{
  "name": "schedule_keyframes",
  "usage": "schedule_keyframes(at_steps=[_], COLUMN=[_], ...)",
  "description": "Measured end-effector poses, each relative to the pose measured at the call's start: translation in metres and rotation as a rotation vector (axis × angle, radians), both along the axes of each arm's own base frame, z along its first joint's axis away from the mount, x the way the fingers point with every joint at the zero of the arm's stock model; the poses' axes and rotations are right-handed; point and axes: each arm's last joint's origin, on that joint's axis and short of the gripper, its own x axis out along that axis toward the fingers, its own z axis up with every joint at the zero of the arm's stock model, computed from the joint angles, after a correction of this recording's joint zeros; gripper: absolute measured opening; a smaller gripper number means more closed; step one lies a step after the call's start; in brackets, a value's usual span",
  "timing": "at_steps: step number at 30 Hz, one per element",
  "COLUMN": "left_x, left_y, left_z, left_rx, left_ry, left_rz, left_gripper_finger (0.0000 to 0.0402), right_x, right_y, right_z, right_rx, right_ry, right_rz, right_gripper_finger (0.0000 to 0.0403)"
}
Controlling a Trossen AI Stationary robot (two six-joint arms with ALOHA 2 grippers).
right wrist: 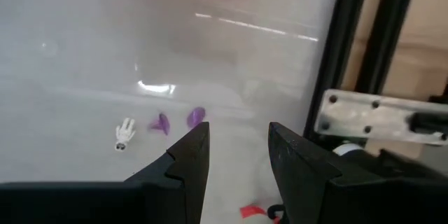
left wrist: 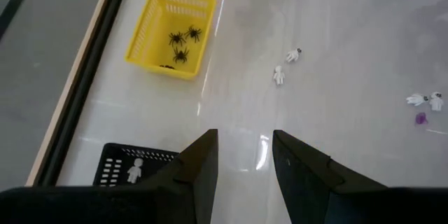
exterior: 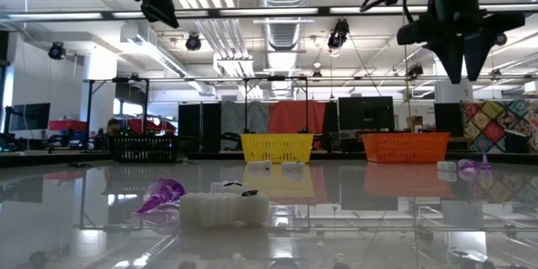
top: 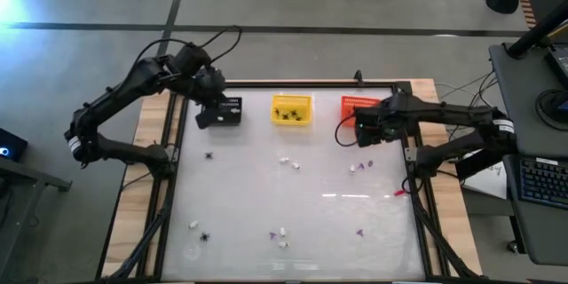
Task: Sort Halloween decoration
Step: Put the purple witch hat toy into the orange basket
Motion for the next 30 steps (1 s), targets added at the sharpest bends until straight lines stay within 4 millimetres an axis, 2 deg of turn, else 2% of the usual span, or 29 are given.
schedule_keyframes(at_steps=[11,19,30], left_x=[-0.013,-0.021,-0.023], left_y=[-0.01,-0.015,-0.017], left_z=[-0.024,-0.019,-0.015], left_rx=[-0.014,-0.001,0.01], left_ry=[0.018,-0.009,-0.025], left_rz=[0.002,0.01,0.01], left_gripper_finger=[0.0119,0.0119,0.0119], right_x=[0.011,0.017,0.01], right_y=[0.017,0.019,0.022], right_z=[-0.021,-0.042,-0.062], right_rx=[-0.017,-0.033,-0.024], right_ry=[-0.092,-0.171,-0.131], right_rz=[-0.033,-0.057,-0.131], right_gripper_finger=[0.0137,0.0137,0.0137])
